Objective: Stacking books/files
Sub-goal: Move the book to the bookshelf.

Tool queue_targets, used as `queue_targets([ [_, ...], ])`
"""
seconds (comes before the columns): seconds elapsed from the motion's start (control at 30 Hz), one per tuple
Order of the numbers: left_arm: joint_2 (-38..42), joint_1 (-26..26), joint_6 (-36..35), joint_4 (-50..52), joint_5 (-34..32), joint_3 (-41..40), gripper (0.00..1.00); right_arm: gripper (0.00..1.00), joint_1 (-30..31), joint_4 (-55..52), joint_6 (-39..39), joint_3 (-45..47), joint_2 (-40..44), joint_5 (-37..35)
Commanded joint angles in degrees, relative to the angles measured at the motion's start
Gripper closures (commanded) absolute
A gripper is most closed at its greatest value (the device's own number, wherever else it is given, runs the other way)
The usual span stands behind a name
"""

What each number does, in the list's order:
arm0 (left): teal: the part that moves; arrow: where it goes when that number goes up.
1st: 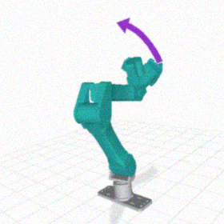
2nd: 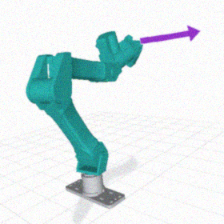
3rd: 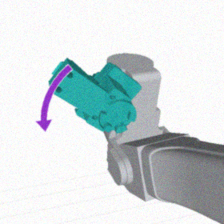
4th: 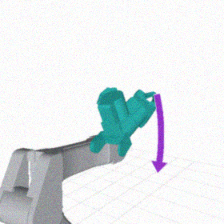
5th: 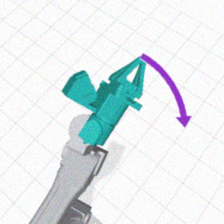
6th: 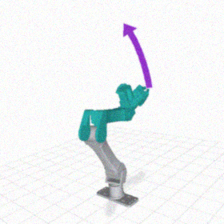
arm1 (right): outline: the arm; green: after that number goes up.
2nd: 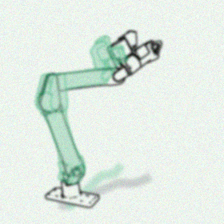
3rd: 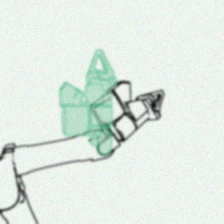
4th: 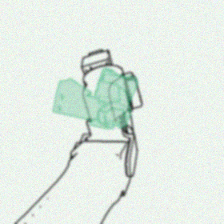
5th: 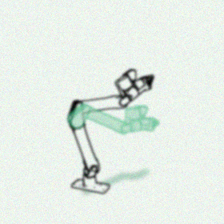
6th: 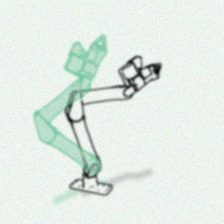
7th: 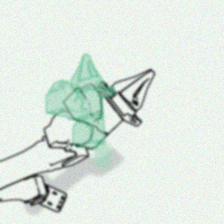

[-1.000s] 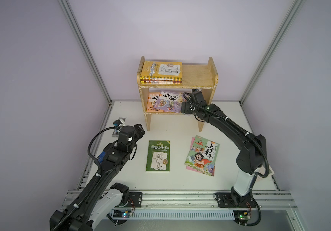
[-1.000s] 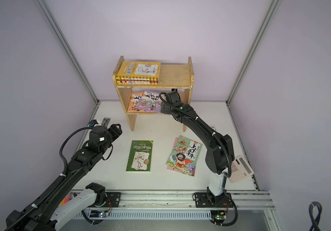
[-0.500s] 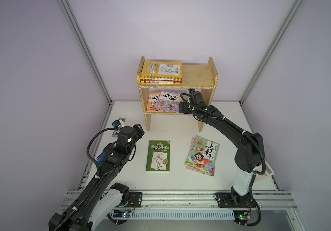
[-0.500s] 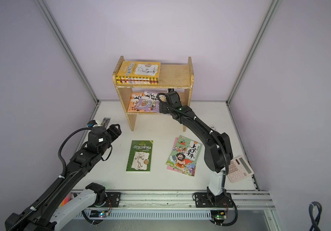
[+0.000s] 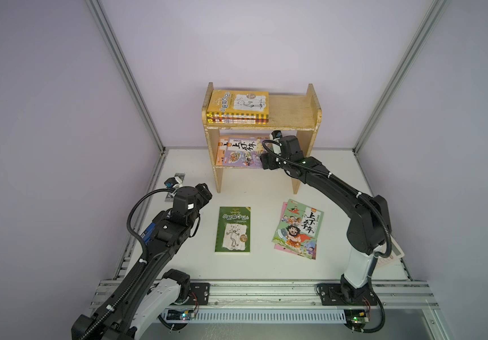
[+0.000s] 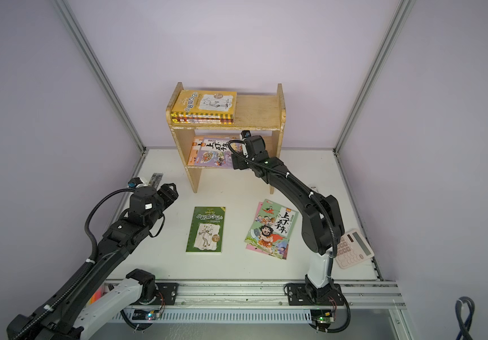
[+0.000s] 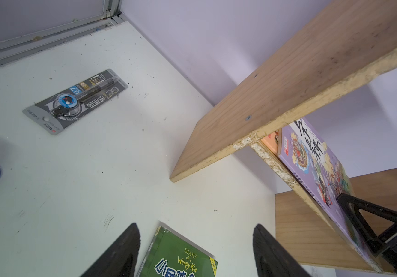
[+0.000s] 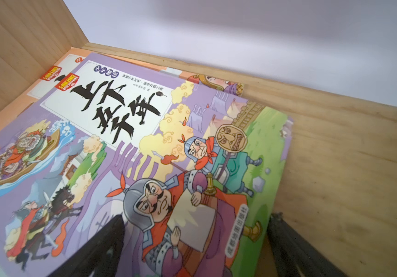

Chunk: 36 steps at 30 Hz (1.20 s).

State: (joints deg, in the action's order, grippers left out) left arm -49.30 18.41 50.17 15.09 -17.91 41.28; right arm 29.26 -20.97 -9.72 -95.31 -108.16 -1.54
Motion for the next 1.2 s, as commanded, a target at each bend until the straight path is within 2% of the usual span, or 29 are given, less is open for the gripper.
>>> queue_targets([
  [0.0,0.17,-0.05,-0.63,0.13,-0.62,0.30,0.23,0.06,0.13,-7.48,1.72,-1.04,-1.41,2.08],
  [0.3,0.43,-0.05,-0.68,0.29,-0.77,0.13,0.23,0.07,0.12,-6.72,-0.65,-3.38,-3.67,0.33],
  [0.57,0.34,-0.05,-0.69,0.31,-0.76,0.01,0.23,0.06,0.20,-6.02,3.60,-4.49,-4.87,4.32],
  [1.17,-0.01,-0.13,-0.77,0.05,-0.56,-0.07,0.23,0.06,0.80,-8.21,2.95,-10.15,-8.38,2.98],
])
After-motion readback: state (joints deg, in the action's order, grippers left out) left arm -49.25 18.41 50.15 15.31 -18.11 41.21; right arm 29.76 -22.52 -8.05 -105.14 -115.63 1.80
